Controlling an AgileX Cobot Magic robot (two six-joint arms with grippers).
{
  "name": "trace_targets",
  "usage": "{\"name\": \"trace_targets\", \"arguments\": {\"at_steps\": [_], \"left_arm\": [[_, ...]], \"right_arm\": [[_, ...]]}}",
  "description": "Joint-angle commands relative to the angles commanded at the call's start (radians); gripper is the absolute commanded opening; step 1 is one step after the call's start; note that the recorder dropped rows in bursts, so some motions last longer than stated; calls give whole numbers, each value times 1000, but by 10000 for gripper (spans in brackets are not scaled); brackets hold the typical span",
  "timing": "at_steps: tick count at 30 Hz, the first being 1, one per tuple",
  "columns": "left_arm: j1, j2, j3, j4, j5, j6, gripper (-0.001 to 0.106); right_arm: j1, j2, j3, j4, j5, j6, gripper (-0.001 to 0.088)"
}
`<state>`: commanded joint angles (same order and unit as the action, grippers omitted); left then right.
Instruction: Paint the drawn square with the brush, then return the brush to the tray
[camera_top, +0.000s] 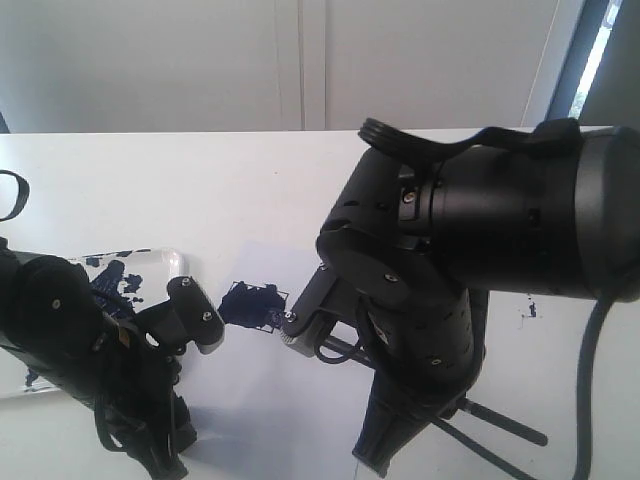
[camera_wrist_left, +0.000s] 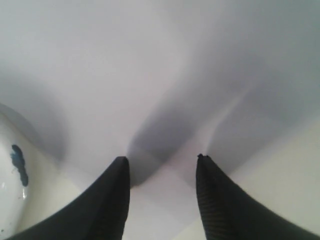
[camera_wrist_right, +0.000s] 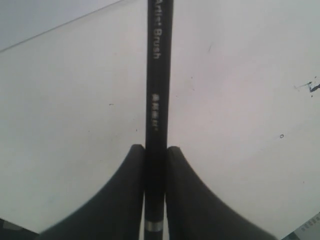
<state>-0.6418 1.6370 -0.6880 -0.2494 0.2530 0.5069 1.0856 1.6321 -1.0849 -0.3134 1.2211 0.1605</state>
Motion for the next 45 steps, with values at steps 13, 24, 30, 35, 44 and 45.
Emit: {"name": "trace_targets", "arguments": {"at_steps": [13, 24, 30, 35, 44, 45], "left_arm": [[0, 0, 0, 0, 2, 0, 478], [0, 0, 0, 0, 4, 0, 478], [0, 0, 0, 0, 4, 0, 478], [0, 0, 0, 0, 10, 0, 478], [0, 0, 0, 0, 10, 0, 478], [0, 0, 0, 0, 10, 0, 478]], "right_arm": [[0, 23, 1, 6, 0, -8, 0], [0, 27, 1, 6, -32, -8, 0], [0, 32, 0, 4, -53, -19, 0], [0, 55, 0, -3, -55, -21, 0], [0, 55, 0, -92, -58, 30, 0], [0, 55, 0, -92, -77, 33, 0]]}}
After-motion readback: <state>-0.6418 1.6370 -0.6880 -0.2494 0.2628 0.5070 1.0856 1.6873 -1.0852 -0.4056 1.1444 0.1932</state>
